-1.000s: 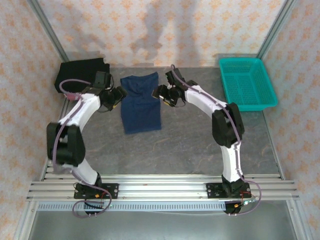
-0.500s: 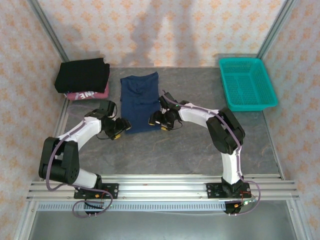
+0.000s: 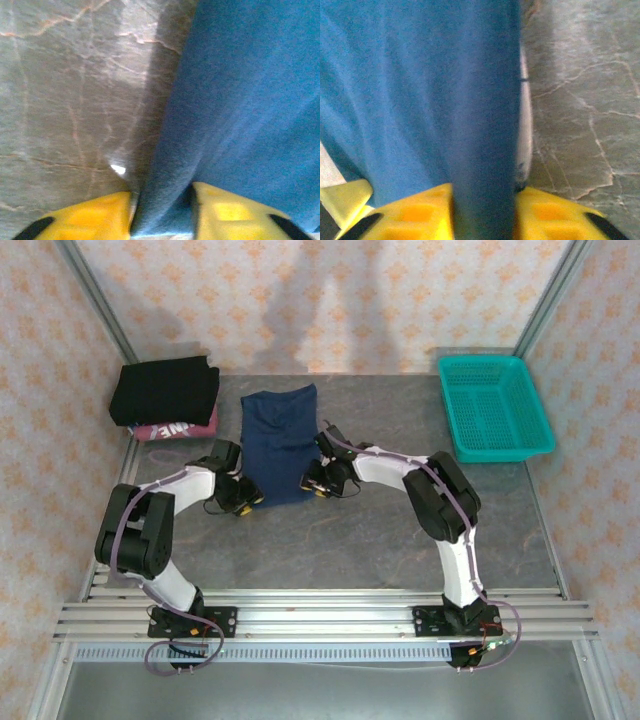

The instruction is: Fold and stack the t-shirts

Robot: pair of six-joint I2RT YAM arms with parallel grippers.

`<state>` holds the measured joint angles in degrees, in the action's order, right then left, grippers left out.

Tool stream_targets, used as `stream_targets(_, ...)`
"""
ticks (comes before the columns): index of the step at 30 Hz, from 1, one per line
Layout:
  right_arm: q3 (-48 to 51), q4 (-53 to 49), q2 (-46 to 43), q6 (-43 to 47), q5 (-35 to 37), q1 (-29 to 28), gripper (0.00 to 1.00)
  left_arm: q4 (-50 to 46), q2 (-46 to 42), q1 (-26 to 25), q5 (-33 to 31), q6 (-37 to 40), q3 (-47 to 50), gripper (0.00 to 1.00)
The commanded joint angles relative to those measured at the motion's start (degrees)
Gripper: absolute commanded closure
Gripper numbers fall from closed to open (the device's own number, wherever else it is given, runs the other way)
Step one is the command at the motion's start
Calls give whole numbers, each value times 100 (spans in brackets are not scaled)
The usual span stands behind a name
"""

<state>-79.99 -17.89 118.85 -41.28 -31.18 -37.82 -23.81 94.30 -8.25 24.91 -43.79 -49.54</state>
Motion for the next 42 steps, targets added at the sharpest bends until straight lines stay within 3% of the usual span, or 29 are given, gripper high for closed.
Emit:
stream_targets(1,-67,-31,177,-94,202,6,88,626,383,-208,-9,-81,-152,80)
stream_targets(4,71,-84,-19,-211,228,12,100,390,191,-247,-130,-15,-228,92)
stream_targets(7,457,-137,-580,-379,355,-15,100,-224,-429,-329,-430,254,-322,99)
stream_targets(13,1410,-158,-1785,-882,415,-225,100,-967,-1679,-726,-626,290,-14,100)
stream_targets(20,2332,-225,-2891,-1648,683,-951,100,-1452,-3340,-1109,-603,-290,786,100)
stream_targets(29,2457,-821,-4103,-2265,1365,-1795,100,-2220,-4817,-1608,-575,-843,743,100)
stream_targets(33,2147,-1152,-4319,-2155,1645,-1759,100,-2209,-4784,-1599,-670,-799,321,100)
stream_targets(42,1478,-1482,-3964,-1432,1316,-736,100,-1635,-2770,-1267,-438,-274,-1038,100)
